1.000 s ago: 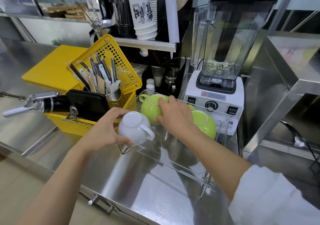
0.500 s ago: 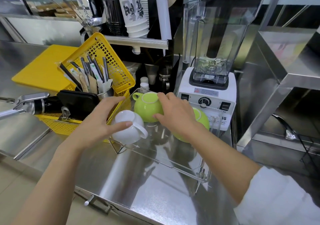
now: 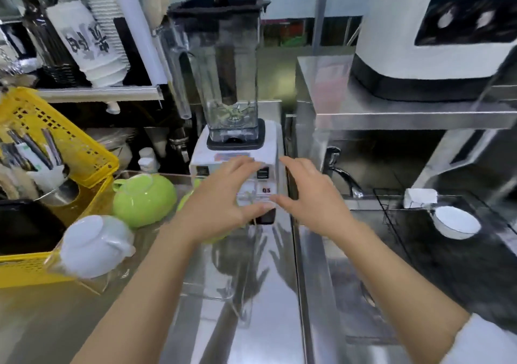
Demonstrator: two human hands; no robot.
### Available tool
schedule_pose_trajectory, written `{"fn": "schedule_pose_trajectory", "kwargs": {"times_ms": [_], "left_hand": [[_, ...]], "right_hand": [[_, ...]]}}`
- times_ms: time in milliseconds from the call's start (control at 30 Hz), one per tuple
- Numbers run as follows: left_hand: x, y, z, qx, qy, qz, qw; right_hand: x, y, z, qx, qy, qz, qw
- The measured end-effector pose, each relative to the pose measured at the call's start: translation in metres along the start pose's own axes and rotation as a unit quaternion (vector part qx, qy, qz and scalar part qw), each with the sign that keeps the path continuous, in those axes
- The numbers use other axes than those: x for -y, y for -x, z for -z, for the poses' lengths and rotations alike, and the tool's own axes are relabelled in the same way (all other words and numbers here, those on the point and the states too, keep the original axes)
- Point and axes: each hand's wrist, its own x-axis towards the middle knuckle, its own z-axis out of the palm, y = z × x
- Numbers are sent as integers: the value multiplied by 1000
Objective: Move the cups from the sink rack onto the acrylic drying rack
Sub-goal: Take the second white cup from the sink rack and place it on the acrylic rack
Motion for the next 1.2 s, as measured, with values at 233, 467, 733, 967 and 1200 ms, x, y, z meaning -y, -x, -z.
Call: {"fn": "schedule_pose_trajectory", "kwargs": {"times_ms": [233, 467, 733, 967, 1200], "left_hand": [[-75, -72, -98, 82, 29, -62, 994], [-154, -146, -207, 152, 45, -96, 983], [-199, -221, -332, 280, 142, 39, 949], [-198, -243, -415, 221, 253, 299, 893], [-203, -250, -434, 190, 362, 400, 820]], "right_hand": [[-116, 48, 61, -48, -2, -134, 990], [-247, 94, 100, -59, -18, -253, 966], [-372, 129, 85, 8, -6, -350, 937], [-404, 121, 60, -38, -157, -409, 898], [-416, 112, 65, -48, -242, -464, 851]]}}
